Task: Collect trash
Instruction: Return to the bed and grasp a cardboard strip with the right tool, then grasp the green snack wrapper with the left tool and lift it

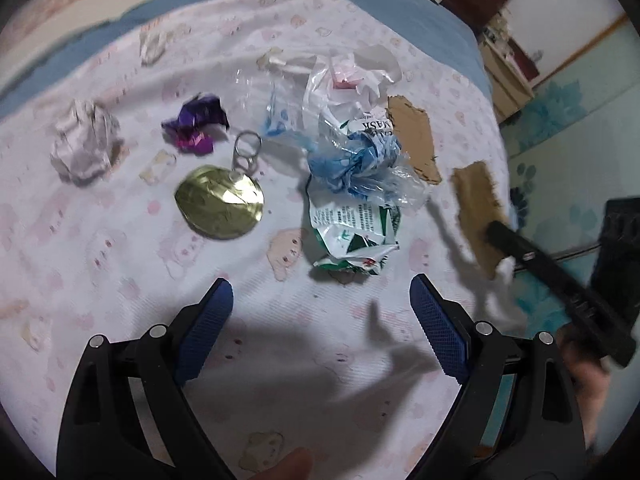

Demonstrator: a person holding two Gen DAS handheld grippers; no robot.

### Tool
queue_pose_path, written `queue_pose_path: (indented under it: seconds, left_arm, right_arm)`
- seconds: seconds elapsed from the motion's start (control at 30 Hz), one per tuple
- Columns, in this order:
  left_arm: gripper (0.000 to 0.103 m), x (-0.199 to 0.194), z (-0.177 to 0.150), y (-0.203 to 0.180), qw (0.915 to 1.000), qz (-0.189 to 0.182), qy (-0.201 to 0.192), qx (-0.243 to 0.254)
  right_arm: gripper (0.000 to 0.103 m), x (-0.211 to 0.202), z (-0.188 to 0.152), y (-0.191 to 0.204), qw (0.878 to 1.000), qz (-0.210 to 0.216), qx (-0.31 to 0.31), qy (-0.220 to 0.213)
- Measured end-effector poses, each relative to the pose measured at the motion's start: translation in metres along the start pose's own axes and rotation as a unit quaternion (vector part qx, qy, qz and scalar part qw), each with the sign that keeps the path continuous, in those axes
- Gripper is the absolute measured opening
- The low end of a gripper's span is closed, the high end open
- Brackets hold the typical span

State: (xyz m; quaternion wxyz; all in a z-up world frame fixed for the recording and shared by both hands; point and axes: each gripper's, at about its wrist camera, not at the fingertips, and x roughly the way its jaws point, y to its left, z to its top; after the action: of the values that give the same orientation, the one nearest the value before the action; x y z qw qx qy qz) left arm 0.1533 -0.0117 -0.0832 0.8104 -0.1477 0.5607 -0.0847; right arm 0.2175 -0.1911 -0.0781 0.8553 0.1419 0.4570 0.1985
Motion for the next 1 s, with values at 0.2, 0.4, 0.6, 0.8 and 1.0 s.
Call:
queue_pose_path:
  seconds: [0.2,0.4,0.6,0.8,1.0]
  left_arm:
    - [0.090,0.022,0.007,-0.007,1.0000,-0.004,0.005,-0.001]
    - [0.090,0.032,0.019,0.001,0.9973,-0.036,-0.027,-0.058]
    - [0.039,0.030,0.018,-0.006,0.9989,-0.023,-0.021,-0.036]
    - [0.019,0.017,0.011,-0.009,0.9986,-0.038,-0.023,-0.029]
    - [0.017,-0.026,0.004,-0.023,0.9966,-0.062,-0.055,0.003]
  right_arm:
    - [0.007,-0.016,-0.002,-0.012,1.000,0.002,0.014,-0.007]
    - [0.007,-0.022,-0.006,-0.015,1.000,-0.005,0.012,-0.005]
    - [0.007,-0.030,-0.007,-0.019,1.000,-0.001,0.018,-0.017]
    - [0.007,-0.038,-0.007,-0.019,0.999,-0.001,0.021,-0.027]
    - [0.007,-0.049,-0.012,-0.013,0.999,-0.002,0.020,-0.038]
